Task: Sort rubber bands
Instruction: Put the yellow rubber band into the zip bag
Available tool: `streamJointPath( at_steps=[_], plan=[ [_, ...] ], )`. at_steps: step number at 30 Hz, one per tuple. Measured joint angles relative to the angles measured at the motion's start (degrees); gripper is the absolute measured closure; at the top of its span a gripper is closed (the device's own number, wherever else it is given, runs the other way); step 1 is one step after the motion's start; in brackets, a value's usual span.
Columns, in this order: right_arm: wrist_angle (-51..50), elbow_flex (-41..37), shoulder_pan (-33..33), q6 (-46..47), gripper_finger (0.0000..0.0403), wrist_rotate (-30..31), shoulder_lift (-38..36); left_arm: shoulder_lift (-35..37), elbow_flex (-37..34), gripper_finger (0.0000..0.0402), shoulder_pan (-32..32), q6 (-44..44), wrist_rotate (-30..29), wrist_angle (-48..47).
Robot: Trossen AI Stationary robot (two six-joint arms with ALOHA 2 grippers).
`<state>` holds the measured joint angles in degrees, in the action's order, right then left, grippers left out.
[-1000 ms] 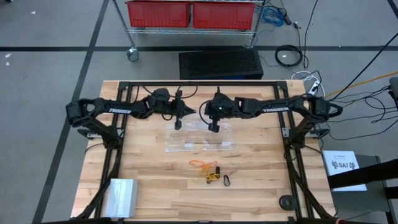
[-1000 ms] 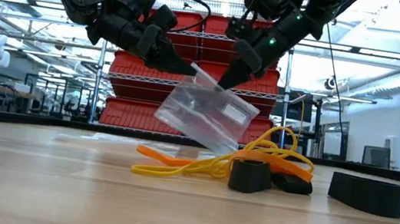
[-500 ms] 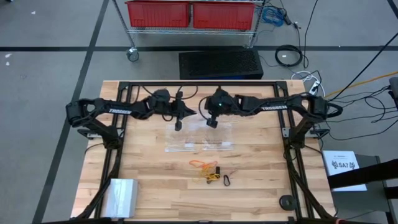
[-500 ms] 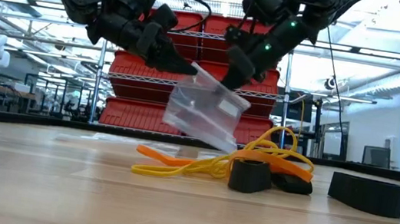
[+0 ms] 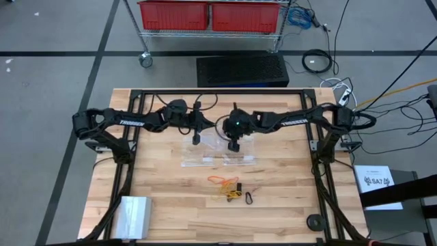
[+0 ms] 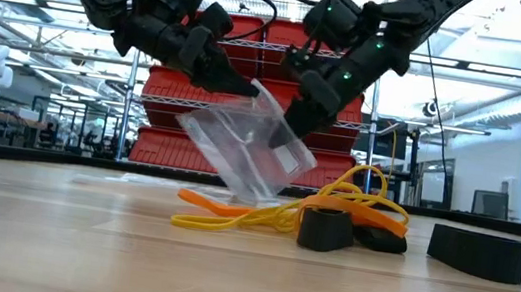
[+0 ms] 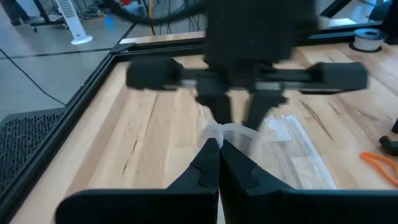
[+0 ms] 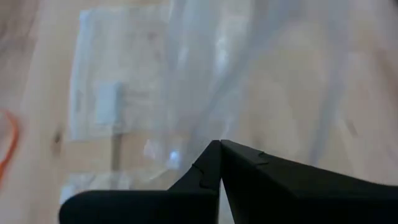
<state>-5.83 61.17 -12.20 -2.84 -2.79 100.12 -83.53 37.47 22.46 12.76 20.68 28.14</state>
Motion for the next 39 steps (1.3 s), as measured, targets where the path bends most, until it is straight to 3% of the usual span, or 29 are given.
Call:
streamJointPath(
  at_steps=[6, 11, 20, 24, 29, 35, 39],
  plan=[
    [18.8, -7.3, -0.8, 6.9, 0.0403, -4.7, -1.4, 0.0, 0.0, 0.0402, -2.1, -0.4, 0.0, -0.1],
    [23.7, -7.5, -0.3, 9.6, 0.0395, -3.2, 0.3, 0.0, 0.0, 0.0402, -2.8, -0.4, -0.3, 1.7],
    [28.4, -7.5, 0.1, 9.9, 0.0276, -3.0, 0.8, 0.0, 2.5, 0.0402, -2.8, -0.4, -0.3, 1.8],
    [28.4, -7.5, -0.4, 10.4, 0.0254, -2.9, 0.0, 0.0, 3.1, 0.0402, -3.4, -0.4, -0.3, 1.8],
    [23.6, -7.5, -0.6, 9.1, 0.0281, -3.1, -0.8, 0.0, 3.1, 0.0402, -3.6, -0.5, -0.3, 1.0],
    [14.0, -7.5, -0.6, 6.6, 0.0384, -3.2, -6.0, 0.0, 3.1, 0.0402, -3.7, -0.5, -0.3, 0.0],
    [16.8, -7.5, -0.6, 6.3, 0.0395, -3.5, -6.3, -0.4, 3.2, 0.0402, -4.6, -0.5, -0.7, 1.9]
  ],
)
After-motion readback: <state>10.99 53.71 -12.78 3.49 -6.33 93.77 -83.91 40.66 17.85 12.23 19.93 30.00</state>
